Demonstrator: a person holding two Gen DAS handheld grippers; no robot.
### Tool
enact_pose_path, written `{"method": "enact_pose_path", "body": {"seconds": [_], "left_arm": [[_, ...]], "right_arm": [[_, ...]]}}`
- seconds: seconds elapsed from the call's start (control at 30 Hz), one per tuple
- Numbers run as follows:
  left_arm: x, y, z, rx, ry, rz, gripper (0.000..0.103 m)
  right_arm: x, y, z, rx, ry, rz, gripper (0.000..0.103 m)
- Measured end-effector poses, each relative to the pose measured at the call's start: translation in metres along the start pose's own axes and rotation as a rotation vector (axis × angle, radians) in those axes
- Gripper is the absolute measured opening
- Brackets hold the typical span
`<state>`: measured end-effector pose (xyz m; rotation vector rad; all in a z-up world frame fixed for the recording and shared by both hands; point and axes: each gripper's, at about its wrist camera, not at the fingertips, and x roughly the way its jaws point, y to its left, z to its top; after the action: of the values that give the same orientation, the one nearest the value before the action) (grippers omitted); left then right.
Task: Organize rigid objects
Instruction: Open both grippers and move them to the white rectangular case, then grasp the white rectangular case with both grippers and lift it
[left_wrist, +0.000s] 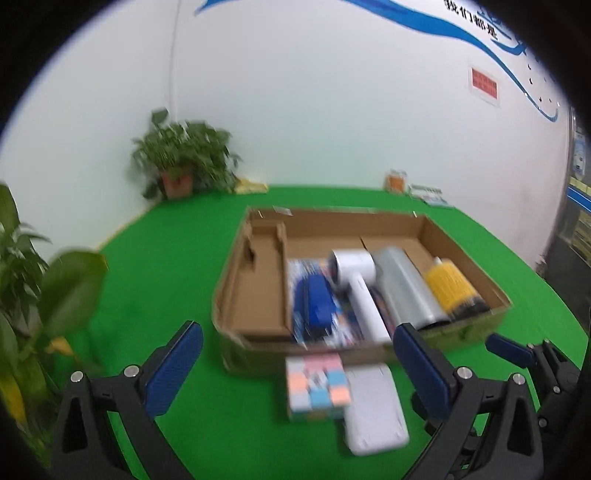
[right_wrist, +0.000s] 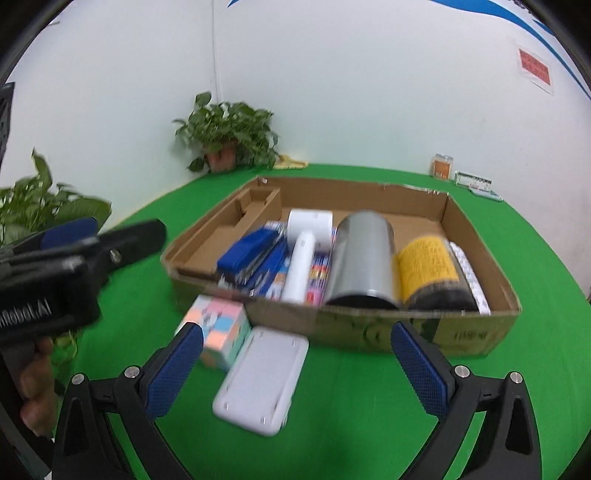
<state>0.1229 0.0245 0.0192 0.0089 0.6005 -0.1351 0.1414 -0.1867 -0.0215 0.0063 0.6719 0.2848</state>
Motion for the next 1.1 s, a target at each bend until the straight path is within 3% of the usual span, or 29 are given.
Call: {"method": "enact_pose_path", "body": {"seconds": [0.17, 0.33, 0.53, 0.67, 0.73, 0.87, 0.93, 1.0, 1.1], "left_arm": [[0.019, 0.001, -0.015, -0.061, 0.157, -0.140, 0.103], [0.054, 0.006, -0.037, -0.208, 0.362, -0.351, 0.102], [0.083, -0.005, -0.065, -0.275, 0.523, -0.460, 0.097], [0.101, -0.012, -0.074, -0.290, 0.570, -0.465, 0.084], [0.109, -0.017, -0.078, -0.291, 0.597, -0.467, 0.070], [0.109, -0.032, -0.077, -0.234, 0.599, -0.470, 0.063], [0.108, -0.039, -0.081, -0.226, 0.627, -0.525, 0.047], [0.106, -0.045, -0.085, -0.229, 0.653, -0.583, 0.046], [0.095, -0.040, -0.082, -0.241, 0.610, -0.549, 0.046]], "right_arm": [[-0.005, -0.001, -0.015, 0.006, 0.047, 0.021, 0.102], [-0.002, -0.007, -0.034, 0.034, 0.114, 0.064, 0.102], [0.002, -0.010, -0.059, 0.068, 0.180, 0.107, 0.102], [0.002, -0.015, -0.076, 0.079, 0.216, 0.112, 0.101], [0.004, -0.019, -0.080, 0.090, 0.232, 0.114, 0.099], [0.010, -0.022, -0.086, 0.090, 0.254, 0.116, 0.096], [0.012, -0.024, -0.086, 0.086, 0.255, 0.123, 0.094], [0.014, -0.027, -0.083, 0.080, 0.251, 0.130, 0.094], [0.018, -0.030, -0.075, 0.052, 0.250, 0.142, 0.094]]}}
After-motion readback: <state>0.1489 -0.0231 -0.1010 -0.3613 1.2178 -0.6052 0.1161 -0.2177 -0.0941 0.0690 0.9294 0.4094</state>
